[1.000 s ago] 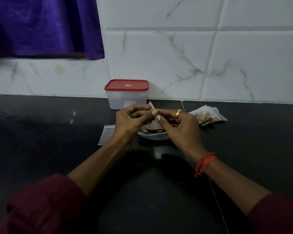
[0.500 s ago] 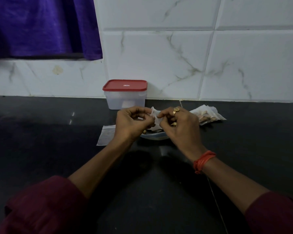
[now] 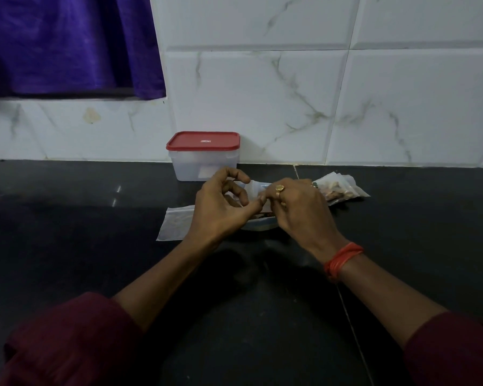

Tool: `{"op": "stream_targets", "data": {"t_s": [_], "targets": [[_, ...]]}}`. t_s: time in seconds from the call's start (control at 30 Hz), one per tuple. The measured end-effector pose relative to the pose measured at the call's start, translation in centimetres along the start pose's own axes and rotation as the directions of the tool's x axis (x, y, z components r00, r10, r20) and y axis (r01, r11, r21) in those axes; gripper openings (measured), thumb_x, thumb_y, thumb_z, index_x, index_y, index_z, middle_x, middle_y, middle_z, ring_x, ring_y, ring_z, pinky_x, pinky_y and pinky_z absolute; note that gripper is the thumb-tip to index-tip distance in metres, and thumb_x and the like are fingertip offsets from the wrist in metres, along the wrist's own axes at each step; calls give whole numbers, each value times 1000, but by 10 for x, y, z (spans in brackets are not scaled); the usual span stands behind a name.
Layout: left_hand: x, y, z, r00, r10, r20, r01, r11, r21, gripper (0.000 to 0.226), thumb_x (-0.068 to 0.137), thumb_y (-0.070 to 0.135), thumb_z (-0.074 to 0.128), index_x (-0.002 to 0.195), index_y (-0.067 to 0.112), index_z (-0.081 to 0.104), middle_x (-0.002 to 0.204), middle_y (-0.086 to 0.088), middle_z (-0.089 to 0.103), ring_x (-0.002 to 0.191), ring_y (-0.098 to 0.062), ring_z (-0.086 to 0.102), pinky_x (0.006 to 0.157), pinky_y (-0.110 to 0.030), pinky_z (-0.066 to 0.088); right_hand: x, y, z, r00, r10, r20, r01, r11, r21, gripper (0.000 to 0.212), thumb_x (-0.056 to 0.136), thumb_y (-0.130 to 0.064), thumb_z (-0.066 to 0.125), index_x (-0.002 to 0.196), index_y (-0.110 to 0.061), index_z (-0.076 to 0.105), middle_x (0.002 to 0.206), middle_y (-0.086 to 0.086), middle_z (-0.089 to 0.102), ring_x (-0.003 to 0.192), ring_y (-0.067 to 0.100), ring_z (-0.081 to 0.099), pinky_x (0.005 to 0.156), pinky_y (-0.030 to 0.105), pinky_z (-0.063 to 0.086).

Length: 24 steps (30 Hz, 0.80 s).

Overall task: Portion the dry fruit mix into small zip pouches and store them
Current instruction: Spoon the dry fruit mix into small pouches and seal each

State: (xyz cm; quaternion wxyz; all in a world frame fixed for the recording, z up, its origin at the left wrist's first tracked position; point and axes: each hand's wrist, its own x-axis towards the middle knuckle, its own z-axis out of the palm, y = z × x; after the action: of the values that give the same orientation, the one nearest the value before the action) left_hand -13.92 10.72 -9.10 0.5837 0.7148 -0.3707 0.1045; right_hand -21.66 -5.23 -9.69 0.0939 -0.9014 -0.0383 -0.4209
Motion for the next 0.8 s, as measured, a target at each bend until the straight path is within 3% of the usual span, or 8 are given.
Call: {"op": "stream_targets", "data": {"t_s": [0.1,0.2,0.3,0.4,0.5,0.6,0.7,0.8], "targets": [[4,-5,-10,964,265,37,-264,923,281,54,72,35,86,116,19,61,103,5,61,88,-13,58,71,-27,51,1,3,-2,995,99,-11,-94,967,238,30,85,0,59,95,-22,77,95,-3,71,87,15,67,81,26,51],[6,-13,-14,919,347,185,-393,785,480,78,67,51,82,134,20,56,133,0,55,121,-18,49,99,-30,42,3,5,0,962,263,66,-266,869,418,28,86,1,62,82,-23,76,90,-10,71,87,5,67,79,15,50],[6,-17,-11,904,338,261,-427,731,532,82,70,58,77,139,22,53,138,2,55,129,-18,48,107,-35,37,4,10,5,930,301,209,-366,788,495,23,87,-9,63,87,-25,80,89,-10,76,90,6,70,83,27,55],[7,-21,-14,908,333,255,-419,739,527,77,69,56,77,134,20,55,128,1,61,119,-18,52,100,-33,37,4,14,3,924,288,250,-380,749,542,33,91,-5,61,93,-33,78,91,-9,76,90,8,71,86,35,58],[7,-16,-19,955,211,208,-276,892,359,80,66,53,86,132,24,55,123,11,59,112,-9,53,95,-27,44,4,19,0,930,237,281,-361,729,582,34,93,0,57,108,-24,76,104,-6,76,99,13,72,93,45,57],[10,-8,-20,993,7,122,-13,999,48,58,79,27,83,131,20,57,118,14,59,106,-7,60,83,-19,55,4,26,-5,920,231,317,-383,708,594,38,94,-3,58,111,-33,74,110,-8,75,101,16,72,95,49,56],[14,-6,-21,980,-187,60,196,944,-263,45,85,4,74,127,11,60,110,-4,69,95,-10,71,78,-22,58,4,25,-13,907,242,345,-411,686,600,45,90,-1,67,110,-41,69,108,-10,75,91,20,74,92,42,58],[16,-10,-22,968,-250,36,249,922,-295,38,83,3,76,117,15,64,102,-11,72,91,-15,73,82,-30,61,3,23,-16,905,243,348,-410,714,567,39,78,-17,84,108,-39,70,97,3,77,77,12,71,83,30,58]]}}
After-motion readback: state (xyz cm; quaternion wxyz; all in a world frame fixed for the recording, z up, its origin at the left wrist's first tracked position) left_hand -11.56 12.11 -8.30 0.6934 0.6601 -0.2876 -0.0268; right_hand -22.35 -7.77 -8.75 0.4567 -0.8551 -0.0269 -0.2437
